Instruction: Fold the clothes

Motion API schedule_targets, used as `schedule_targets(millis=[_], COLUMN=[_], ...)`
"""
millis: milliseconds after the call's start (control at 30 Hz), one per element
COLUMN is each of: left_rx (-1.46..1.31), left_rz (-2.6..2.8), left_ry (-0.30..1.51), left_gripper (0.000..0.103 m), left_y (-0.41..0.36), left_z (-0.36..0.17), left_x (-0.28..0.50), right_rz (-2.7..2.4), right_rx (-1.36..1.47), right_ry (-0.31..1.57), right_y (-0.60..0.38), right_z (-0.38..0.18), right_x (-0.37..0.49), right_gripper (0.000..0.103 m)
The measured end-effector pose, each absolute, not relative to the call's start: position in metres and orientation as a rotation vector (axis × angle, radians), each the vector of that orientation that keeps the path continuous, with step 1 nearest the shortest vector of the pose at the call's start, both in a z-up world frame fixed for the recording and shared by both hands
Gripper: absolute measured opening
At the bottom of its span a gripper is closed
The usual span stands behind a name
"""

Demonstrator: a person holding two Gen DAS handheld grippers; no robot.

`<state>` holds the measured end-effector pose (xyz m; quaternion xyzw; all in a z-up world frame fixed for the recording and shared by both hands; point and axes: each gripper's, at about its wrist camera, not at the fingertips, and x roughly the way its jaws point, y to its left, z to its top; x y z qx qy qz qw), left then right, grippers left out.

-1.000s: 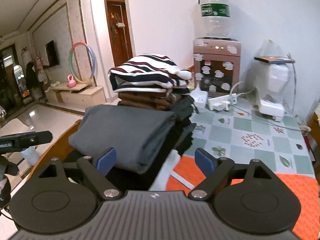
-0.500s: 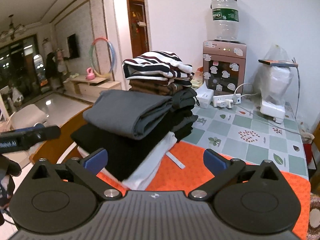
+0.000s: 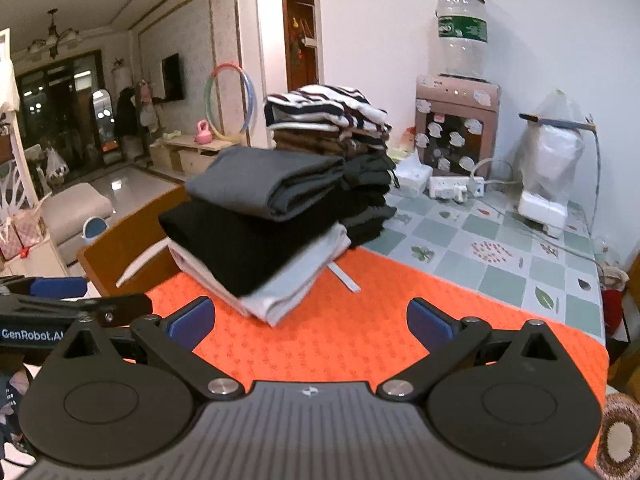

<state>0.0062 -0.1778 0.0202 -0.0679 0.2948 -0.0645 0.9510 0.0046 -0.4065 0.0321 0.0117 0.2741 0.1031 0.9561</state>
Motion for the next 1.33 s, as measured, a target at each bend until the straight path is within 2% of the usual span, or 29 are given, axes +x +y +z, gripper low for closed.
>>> schedule_targets(millis=[500, 1333], left_rx=[-0.097, -0.042], left_rz=[-0.091, -0.03], left_ry=[0.61, 0.635], left_gripper=[0.103, 0.103], left_y=[-0.193, -0.207], left_z=[0.014, 0.013], left_x=[-0.019, -0.022], right_rz=[0.195, 0.223], right_rx=[0.125, 0.095], right_ry=[0.619, 0.645], right_y=[-0.42, -0.421], right_z=[0.009, 0.002], right_x=[-0.019, -0.021], right_gripper=[0.103, 0.103])
